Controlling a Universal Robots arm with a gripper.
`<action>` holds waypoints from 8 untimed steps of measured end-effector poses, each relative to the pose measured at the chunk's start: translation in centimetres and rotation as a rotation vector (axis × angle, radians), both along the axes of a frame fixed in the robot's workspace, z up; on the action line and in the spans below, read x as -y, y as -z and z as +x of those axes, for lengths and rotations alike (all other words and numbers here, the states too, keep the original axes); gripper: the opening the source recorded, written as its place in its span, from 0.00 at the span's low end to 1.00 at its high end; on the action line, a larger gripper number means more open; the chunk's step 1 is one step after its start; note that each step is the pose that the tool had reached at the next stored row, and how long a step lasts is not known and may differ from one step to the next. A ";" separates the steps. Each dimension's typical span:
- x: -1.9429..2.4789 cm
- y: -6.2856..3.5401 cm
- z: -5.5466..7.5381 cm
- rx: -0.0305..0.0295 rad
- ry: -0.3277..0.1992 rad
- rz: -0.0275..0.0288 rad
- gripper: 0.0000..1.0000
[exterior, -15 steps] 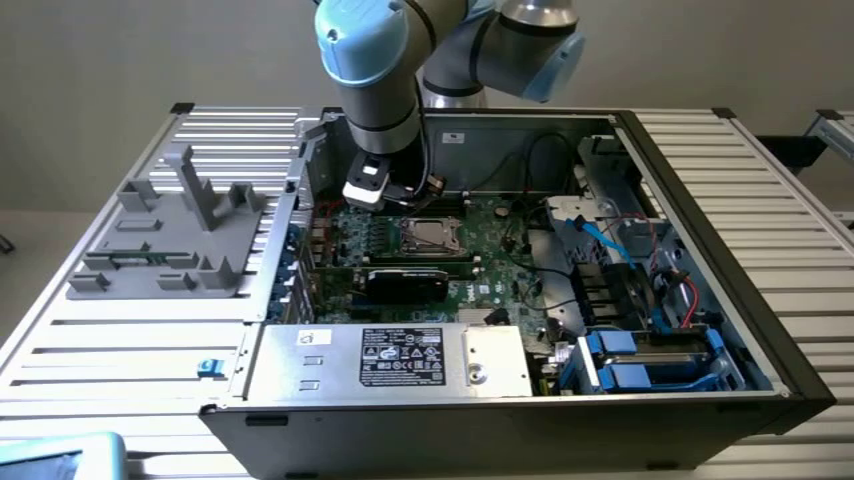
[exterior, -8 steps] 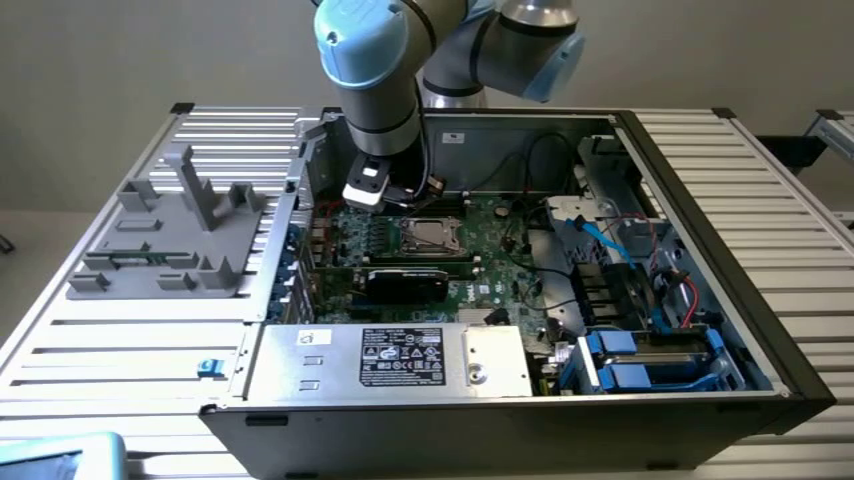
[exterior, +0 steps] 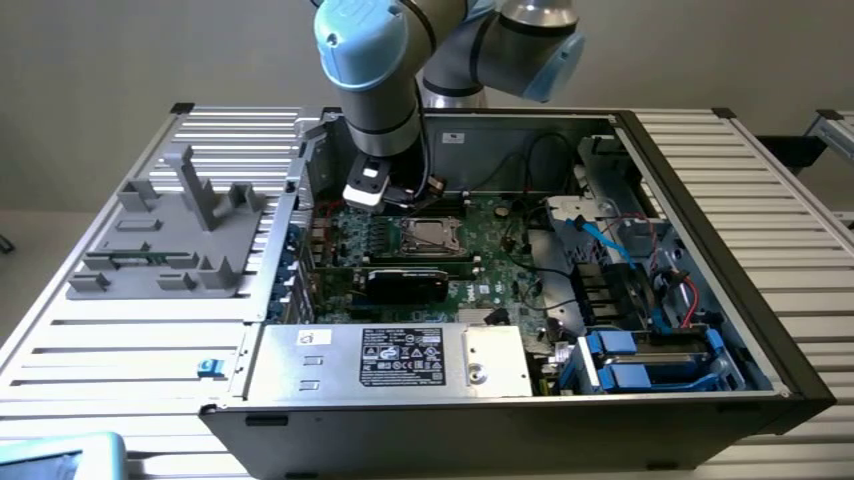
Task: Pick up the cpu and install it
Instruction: 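Install the first cpu locking lever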
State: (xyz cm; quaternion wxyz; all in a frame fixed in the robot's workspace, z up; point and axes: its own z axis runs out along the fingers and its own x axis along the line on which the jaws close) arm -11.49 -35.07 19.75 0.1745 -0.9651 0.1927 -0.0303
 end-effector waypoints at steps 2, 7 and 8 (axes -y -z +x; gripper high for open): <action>0.00 0.02 0.0 0.0006 0.000 0.0000 0.12; 0.00 0.15 0.2 0.0039 0.001 0.0001 0.12; 0.00 0.18 0.2 0.0045 0.001 0.0000 0.12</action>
